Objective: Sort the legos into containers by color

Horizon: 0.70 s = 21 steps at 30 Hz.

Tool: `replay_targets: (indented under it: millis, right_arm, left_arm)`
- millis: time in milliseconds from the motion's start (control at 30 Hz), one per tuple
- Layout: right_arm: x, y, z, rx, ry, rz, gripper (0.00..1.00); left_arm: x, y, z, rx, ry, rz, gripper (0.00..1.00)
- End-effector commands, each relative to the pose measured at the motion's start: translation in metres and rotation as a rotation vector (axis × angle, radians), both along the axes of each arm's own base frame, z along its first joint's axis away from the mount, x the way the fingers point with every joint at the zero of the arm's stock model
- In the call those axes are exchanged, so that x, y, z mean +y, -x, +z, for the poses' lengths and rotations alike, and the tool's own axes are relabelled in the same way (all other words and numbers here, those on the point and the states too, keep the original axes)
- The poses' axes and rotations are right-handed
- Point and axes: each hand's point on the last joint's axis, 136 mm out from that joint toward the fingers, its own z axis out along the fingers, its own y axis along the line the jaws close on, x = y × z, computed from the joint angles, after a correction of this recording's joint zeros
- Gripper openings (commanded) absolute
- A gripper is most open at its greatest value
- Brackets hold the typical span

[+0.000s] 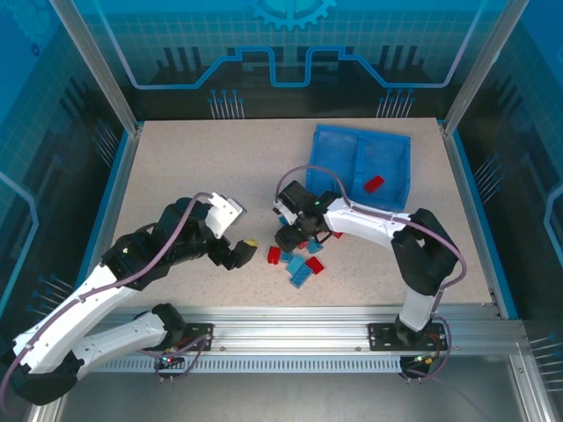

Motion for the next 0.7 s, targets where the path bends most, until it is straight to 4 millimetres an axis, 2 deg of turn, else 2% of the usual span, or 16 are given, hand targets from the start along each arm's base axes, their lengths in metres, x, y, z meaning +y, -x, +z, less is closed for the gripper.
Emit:
replay_targets:
  millis: [0, 200, 333, 500, 667]
  right_arm:
    - [0.003, -0.019, 0.002, -0.071, 0.043, -0.050, 0.65]
    - [-0.003, -0.019, -0.010, -0.060, 0.091, -0.072, 0.50]
    - [-0.003, -0.019, -0.004, -0.067, 0.085, -0.077, 0.42]
    - [-0.006, -0.023, 0.026, -0.123, 0.053, -0.097, 0.37]
    - [-0.023, -0.026, 0.075, -0.196, -0.015, -0.155, 0.34]
  left_arm:
    - [-0.003, 0.008, -0.006, 0.003, -0.024, -0.063, 0.99]
    - [-0.004, 0.005, -0.009, -0.014, -0.031, -0.070, 0.99]
    - [-0.008, 0.001, -0.009, -0.019, -0.003, -0.057, 0.99]
    - [-0.010, -0.002, -0.014, -0.011, 0.015, -0.034, 0.99]
    - [-0.014, -0.005, -0.014, -0.004, 0.049, -0.023, 0.99]
